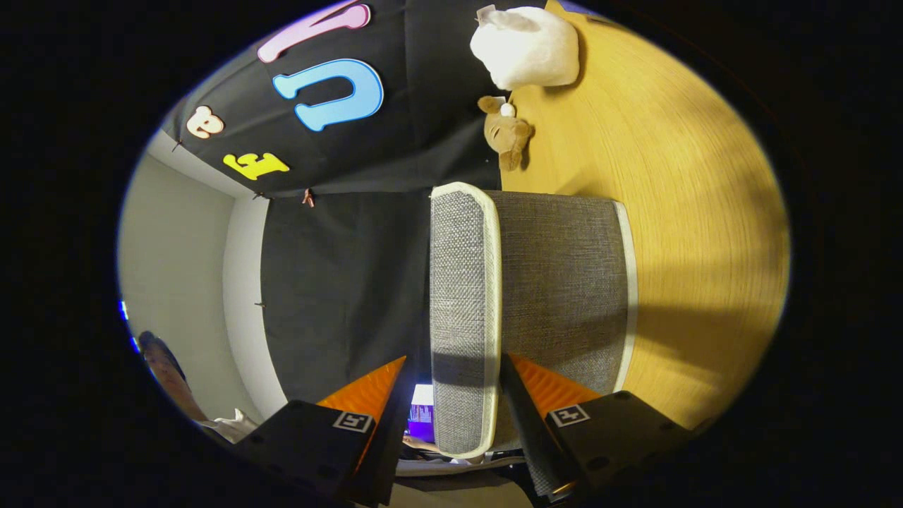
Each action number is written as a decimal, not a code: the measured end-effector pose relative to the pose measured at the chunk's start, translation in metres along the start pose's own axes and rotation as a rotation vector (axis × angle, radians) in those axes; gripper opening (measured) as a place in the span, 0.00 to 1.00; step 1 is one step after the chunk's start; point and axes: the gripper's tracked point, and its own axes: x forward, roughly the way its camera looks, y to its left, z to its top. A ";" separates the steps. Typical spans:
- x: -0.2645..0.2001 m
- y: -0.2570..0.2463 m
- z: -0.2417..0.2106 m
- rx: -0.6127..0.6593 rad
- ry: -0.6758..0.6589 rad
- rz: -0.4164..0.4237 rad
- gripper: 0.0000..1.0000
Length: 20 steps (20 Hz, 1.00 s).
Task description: Open the storage box then place both shoes into the box .Put the left shoe in first, then the right shoe, with the right side of both shoes facing outward in a uniform manner.
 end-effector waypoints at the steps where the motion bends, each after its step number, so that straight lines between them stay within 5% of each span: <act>1: -0.002 -0.007 0.001 -0.002 0.003 -0.013 0.62; 4: -0.009 0.002 -0.001 -0.012 0.006 0.013 0.41; 5: -0.011 0.004 0.000 -0.025 0.007 0.016 0.20; 13: -0.013 0.073 -0.011 -0.203 -0.044 0.007 0.15; 20: 0.043 0.161 -0.015 -0.407 -0.074 -0.098 0.15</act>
